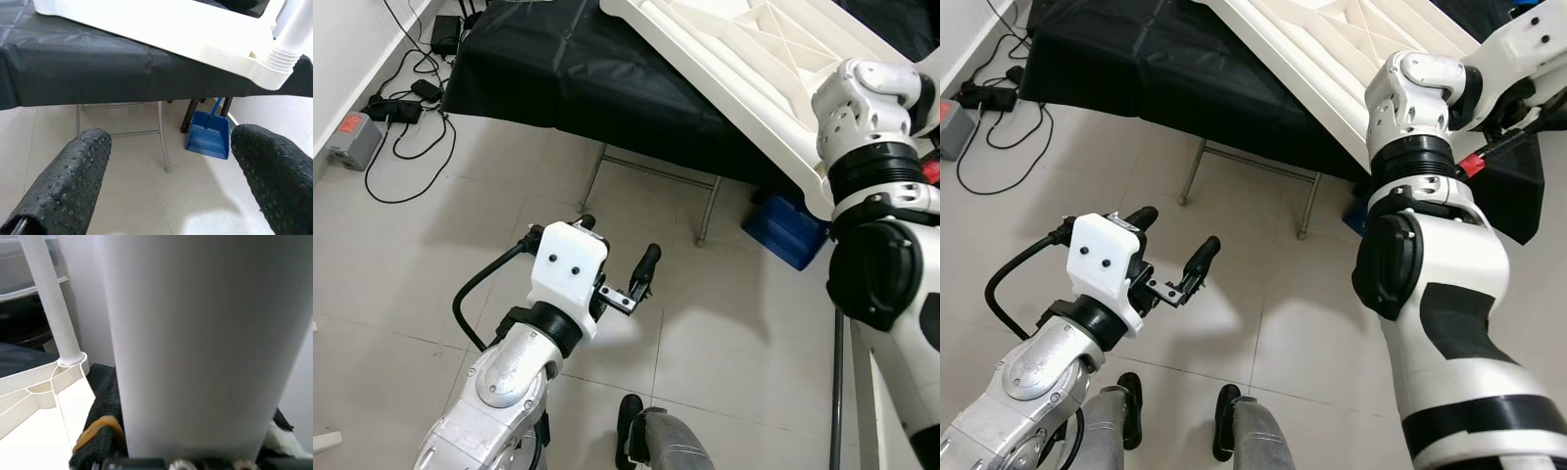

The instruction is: Building children table

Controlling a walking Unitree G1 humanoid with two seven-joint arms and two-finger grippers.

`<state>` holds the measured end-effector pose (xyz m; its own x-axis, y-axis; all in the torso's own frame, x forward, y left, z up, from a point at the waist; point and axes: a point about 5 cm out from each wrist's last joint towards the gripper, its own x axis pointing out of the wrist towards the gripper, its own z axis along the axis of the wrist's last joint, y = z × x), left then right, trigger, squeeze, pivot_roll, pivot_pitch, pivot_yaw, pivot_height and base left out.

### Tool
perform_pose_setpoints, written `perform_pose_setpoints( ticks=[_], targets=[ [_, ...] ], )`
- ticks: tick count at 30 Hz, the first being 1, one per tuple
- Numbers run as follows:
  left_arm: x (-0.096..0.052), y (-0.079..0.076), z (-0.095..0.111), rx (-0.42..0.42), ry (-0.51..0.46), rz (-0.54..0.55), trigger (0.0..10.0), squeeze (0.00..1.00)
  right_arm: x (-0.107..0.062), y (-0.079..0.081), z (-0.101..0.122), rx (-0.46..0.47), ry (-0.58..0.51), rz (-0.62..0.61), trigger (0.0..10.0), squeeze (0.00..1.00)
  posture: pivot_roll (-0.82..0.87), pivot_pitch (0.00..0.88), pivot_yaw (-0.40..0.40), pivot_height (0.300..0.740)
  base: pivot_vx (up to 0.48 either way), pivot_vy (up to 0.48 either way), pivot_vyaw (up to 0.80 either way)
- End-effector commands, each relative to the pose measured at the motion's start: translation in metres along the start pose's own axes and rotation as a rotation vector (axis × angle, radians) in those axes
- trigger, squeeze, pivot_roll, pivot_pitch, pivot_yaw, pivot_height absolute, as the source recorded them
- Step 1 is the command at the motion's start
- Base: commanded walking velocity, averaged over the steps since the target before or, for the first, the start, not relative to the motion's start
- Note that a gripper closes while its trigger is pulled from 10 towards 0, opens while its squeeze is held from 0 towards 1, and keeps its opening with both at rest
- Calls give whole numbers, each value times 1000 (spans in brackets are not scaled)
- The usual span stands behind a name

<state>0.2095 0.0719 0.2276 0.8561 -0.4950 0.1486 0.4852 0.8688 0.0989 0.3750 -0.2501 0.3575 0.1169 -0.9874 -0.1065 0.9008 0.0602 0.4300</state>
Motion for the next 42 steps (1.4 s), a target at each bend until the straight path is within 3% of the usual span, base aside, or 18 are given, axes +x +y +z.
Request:
perform_pose_setpoints(
  ticks=[1,6,16,28,29,34,35,42],
  targets=[
    [-1,-4,-5,-8,20,-20,10000,0,4,-14,-44,-152,128,-44,10000,0,139,418,-131,740,0,0,0],
    [1,0,-3,-8,12,-11,10000,0,2,-13,-45,-126,171,-42,10000,0,137,417,-132,740,0,0,0],
    [5,-1,-3,1,4,-27,10000,0,-7,-2,-22,-76,109,-17,10000,0,133,416,-129,740,0,0,0],
    [3,-1,-5,0,14,-23,10000,0,-11,-8,-40,-136,153,-42,10000,0,141,420,-131,740,0,0,0],
    [3,-1,-7,1,18,-22,10000,0,-7,-8,-40,-128,157,-26,10000,1000,140,420,-130,740,0,0,0],
    [3,-1,-7,3,20,-25,10000,0,-7,-5,-36,-123,152,0,10000,984,140,419,-130,740,0,0,0],
    [3,-1,-7,-1,20,-23,10000,0,-10,-3,-34,-117,141,17,10000,0,140,419,-130,740,0,0,0],
    [3,-1,-7,-4,17,-18,10000,0,-14,1,-30,-98,141,48,10000,0,141,415,-134,740,0,0,0]
  ],
)
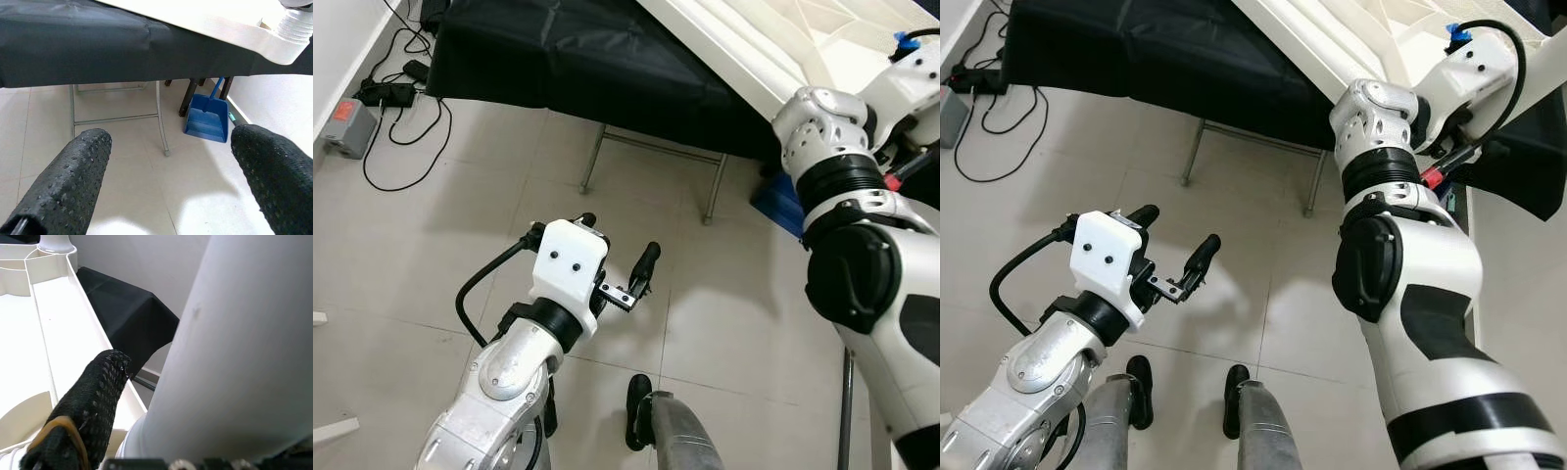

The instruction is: Building children table

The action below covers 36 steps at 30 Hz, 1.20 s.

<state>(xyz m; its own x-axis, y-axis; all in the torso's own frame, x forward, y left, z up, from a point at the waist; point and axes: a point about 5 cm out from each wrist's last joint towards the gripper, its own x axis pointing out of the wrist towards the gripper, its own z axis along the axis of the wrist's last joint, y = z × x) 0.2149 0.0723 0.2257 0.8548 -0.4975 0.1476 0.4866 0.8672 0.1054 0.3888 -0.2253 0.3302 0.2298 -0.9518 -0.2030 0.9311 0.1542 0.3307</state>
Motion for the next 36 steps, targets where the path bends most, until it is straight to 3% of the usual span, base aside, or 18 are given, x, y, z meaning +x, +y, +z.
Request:
perform_pose_setpoints(
  ticks=[1,19,29,36],
  targets=[
    [-1,-4,-4,-6,16,-18,10000,0,3,-1,6,27,0,-16,10000,0,141,415,-134,740,0,0,0],
    [2,-3,-4,-10,4,-16,10000,0,-9,6,9,20,11,38,10000,0,132,409,-137,740,0,0,0],
    [1,-2,-5,-8,6,-16,10000,0,-46,17,2,17,32,105,10000,0,131,400,-135,740,0,0,0],
    [1,-2,-5,-5,3,-18,10000,0,-41,15,7,27,39,80,10000,0,131,396,-134,740,0,0,0]
  ],
)
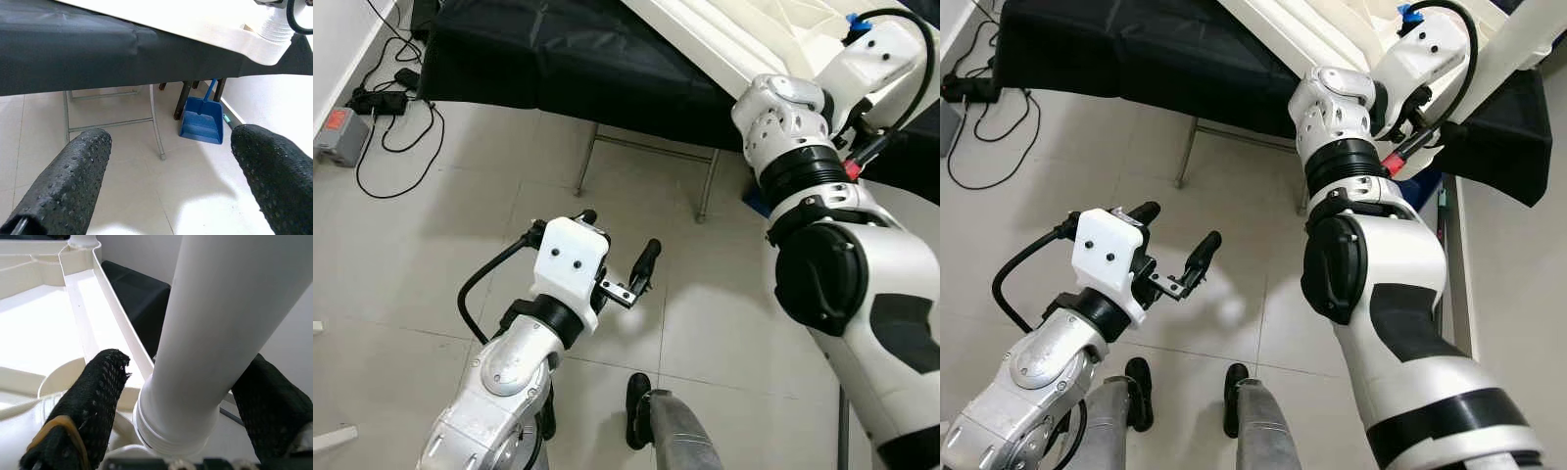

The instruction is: Building children table

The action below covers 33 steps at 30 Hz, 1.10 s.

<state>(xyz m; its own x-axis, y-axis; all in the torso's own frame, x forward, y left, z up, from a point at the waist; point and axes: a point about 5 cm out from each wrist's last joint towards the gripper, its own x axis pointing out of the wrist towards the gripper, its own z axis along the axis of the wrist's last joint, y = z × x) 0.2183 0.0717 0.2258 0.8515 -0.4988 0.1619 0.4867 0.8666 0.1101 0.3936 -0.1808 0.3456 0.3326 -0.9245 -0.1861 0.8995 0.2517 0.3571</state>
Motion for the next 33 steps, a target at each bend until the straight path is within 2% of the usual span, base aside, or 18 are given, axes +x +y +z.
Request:
perform_pose_setpoints(
  ticks=[1,6,9,13,21,25,26,27,28,30,32,33],
  targets=[
    [-2,-3,-5,-10,18,-17,10000,0,3,-2,6,22,16,-25,10000,0,131,396,-134,740,0,0,0],
    [-2,-3,-5,-11,17,-17,10000,0,0,-3,7,28,20,-49,10000,0,131,392,-126,740,0,0,0],
    [0,4,-4,-8,15,3,10000,0,-9,-5,-3,-6,52,-52,10000,0,122,379,-119,740,0,0,0],
    [3,8,-4,0,9,16,10000,0,-11,-7,-6,-15,58,-47,10000,0,127,385,-126,740,0,0,0],
    [7,7,-4,0,3,-8,10000,0,-21,-14,-16,-75,37,-13,10000,0,118,385,-122,740,0,0,0],
    [9,8,-4,-1,1,-3,10000,0,-26,-33,-24,-121,-19,29,10000,0,109,383,-114,740,0,0,0],
    [9,8,-4,-1,1,-3,10000,0,-26,-33,-24,-121,-19,29,10000,0,109,383,-114,740,0,0,0],
    [10,8,-4,-2,-2,-1,10000,0,-27,-51,-33,-174,-36,65,10000,0,106,384,-117,740,0,0,0],
    [10,8,-4,-2,-2,-1,10000,0,-27,-51,-33,-174,-36,65,10000,0,106,384,-117,740,0,0,0],
    [11,9,-8,-1,3,-4,10000,0,-25,-69,-44,-212,-49,105,10000,0,101,375,-112,740,0,0,0],
    [11,9,-8,-1,3,-4,10000,0,-25,-69,-44,-212,-49,105,10000,0,101,375,-112,740,0,0,0],
    [12,9,-10,-5,6,-5,10000,0,-23,-82,-52,-256,-70,151,10000,0,91,364,-109,740,0,0,0]
  ],
)
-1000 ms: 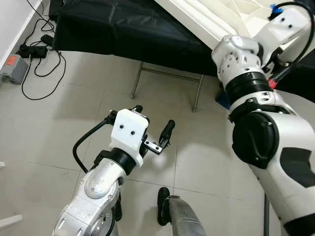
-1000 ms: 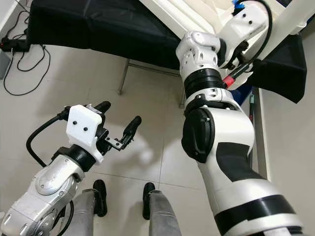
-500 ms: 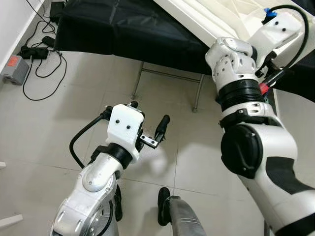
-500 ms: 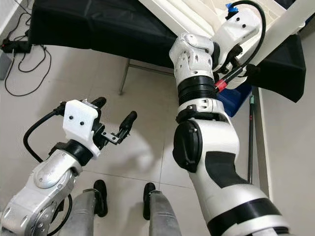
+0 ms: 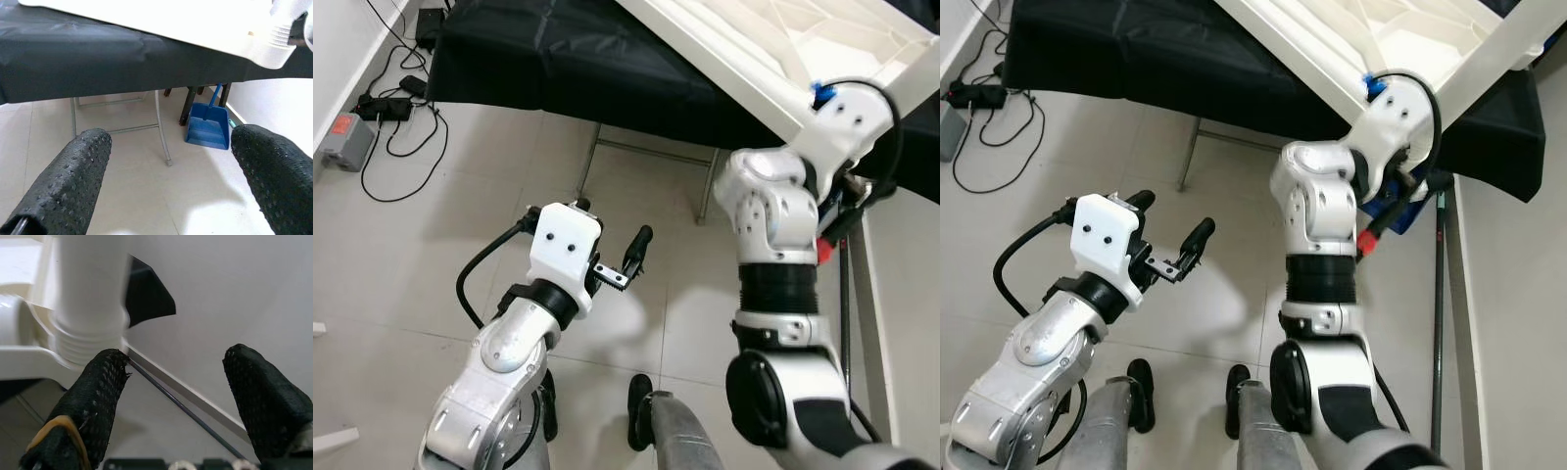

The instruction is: Building children table

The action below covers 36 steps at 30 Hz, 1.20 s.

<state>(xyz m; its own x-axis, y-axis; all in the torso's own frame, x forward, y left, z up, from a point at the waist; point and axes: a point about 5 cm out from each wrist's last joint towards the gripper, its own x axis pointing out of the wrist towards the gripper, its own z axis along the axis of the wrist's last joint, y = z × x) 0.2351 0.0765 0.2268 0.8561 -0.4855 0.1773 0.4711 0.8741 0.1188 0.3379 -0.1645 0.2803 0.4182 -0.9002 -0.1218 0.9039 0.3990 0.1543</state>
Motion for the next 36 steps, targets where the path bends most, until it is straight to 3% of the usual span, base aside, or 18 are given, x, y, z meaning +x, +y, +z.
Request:
perform_pose_setpoints(
  ticks=[1,3,4,5,6,7,8,9,10,11,13,15,18,23,25,29,36],
  targets=[
    [1,-3,-10,-20,24,-23,10000,0,-8,-9,-14,-62,-18,130,10000,0,78,354,-101,740,0,0,0],
    [1,-3,-10,-20,24,-23,10000,0,-8,-9,-14,-62,-18,130,10000,0,78,354,-101,740,0,0,0],
    [0,-3,-16,-20,34,-24,10000,0,-14,-7,-23,-96,-17,279,10000,0,76,329,-95,740,0,0,0],
    [0,-3,-16,-20,34,-24,10000,0,-14,-7,-23,-96,-17,279,10000,0,76,329,-95,740,0,0,0],
    [-4,-5,-27,-29,68,-9,10000,0,-23,-5,-36,-132,-130,617,10000,0,64,275,-106,740,0,0,0],
    [-11,-8,-39,-39,105,0,10000,0,-30,-16,-63,-192,-110,820,10000,0,52,242,-105,740,0,0,0],
    [-11,-8,-39,-39,105,0,10000,0,-30,-16,-63,-192,-110,820,10000,0,52,242,-105,740,0,0,0],
    [-20,-11,-53,-47,152,14,10000,0,-37,-32,-92,-239,-74,1001,10000,0,31,206,-99,740,0,0,0],
    [-20,-11,-53,-47,152,14,10000,0,-37,-32,-92,-239,-74,1001,10000,0,31,206,-99,740,0,0,0],
    [-27,-16,-63,-55,189,14,10000,0,-42,-49,-109,-285,-71,1121,10000,0,26,200,-97,740,0,0,0],
    [-34,-20,-71,-59,224,14,10000,0,-45,-67,-119,-216,8,1235,10000,0,36,199,-65,740,0,0,0],
    [-33,-22,-71,-57,225,11,10000,0,-44,-75,-119,-174,24,1269,10000,0,58,196,-63,740,0,0,0],
    [-28,-20,-69,-66,217,14,10000,0,-43,-78,-120,-186,37,1284,10000,0,101,187,-59,740,0,0,0],
    [-29,-19,-74,-56,228,11,10000,0,-57,-82,-124,-140,75,1379,10000,0,84,165,-63,740,0,0,0],
    [-28,-20,-78,-41,233,-11,10000,0,-65,-84,-131,-164,63,1477,10000,0,67,153,-55,740,0,0,0],
    [-27,-21,-83,-46,243,-5,10000,0,-66,-86,-138,-228,33,1523,10000,0,75,145,-54,740,0,0,0],
    [-27,-24,-90,-30,268,-8,10000,0,-63,-89,-145,-226,68,1551,10000,0,73,159,-72,740,0,0,0]
  ],
)
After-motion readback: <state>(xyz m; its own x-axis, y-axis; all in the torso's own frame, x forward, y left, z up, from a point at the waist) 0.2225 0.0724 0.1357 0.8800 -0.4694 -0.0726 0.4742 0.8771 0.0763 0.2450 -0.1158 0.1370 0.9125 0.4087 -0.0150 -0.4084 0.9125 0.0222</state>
